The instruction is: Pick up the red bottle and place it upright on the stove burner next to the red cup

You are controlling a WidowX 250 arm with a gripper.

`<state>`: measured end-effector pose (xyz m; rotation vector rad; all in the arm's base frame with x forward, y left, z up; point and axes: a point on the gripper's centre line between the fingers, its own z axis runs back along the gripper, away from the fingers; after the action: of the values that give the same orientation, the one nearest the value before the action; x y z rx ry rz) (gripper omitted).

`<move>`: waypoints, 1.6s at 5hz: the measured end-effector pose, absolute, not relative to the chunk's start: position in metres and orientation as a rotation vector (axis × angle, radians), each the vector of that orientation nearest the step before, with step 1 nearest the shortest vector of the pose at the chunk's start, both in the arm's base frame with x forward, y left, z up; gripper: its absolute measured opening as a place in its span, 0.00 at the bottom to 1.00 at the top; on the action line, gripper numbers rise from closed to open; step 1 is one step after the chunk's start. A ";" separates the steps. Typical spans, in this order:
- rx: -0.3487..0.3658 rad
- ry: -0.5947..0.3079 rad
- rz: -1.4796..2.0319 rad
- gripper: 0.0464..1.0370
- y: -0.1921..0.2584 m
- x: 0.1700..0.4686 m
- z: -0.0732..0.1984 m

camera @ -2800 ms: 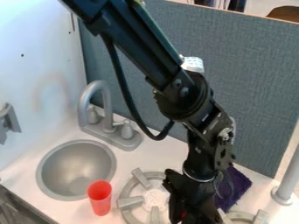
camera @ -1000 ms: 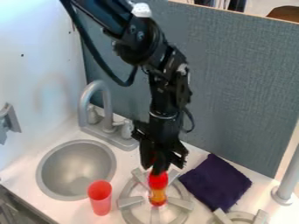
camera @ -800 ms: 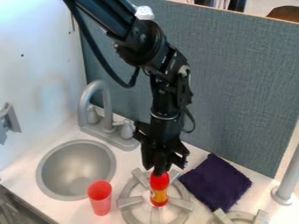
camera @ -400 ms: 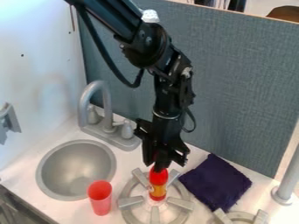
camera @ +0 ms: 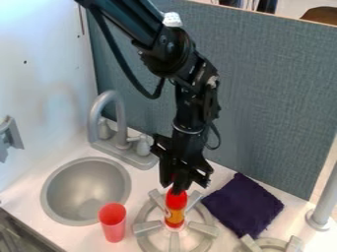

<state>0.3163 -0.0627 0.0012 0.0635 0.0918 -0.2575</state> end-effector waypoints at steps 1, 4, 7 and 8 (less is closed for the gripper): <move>0.030 0.121 -0.262 0.29 -0.068 0.317 -0.007; 0.036 0.133 -0.254 0.29 -0.052 0.319 -0.008; -0.039 0.128 -0.216 0.92 -0.063 0.316 -0.010; -0.050 0.065 -0.221 0.97 -0.064 0.315 0.010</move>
<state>0.3152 -0.0643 0.0096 -0.0497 0.0653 -0.2206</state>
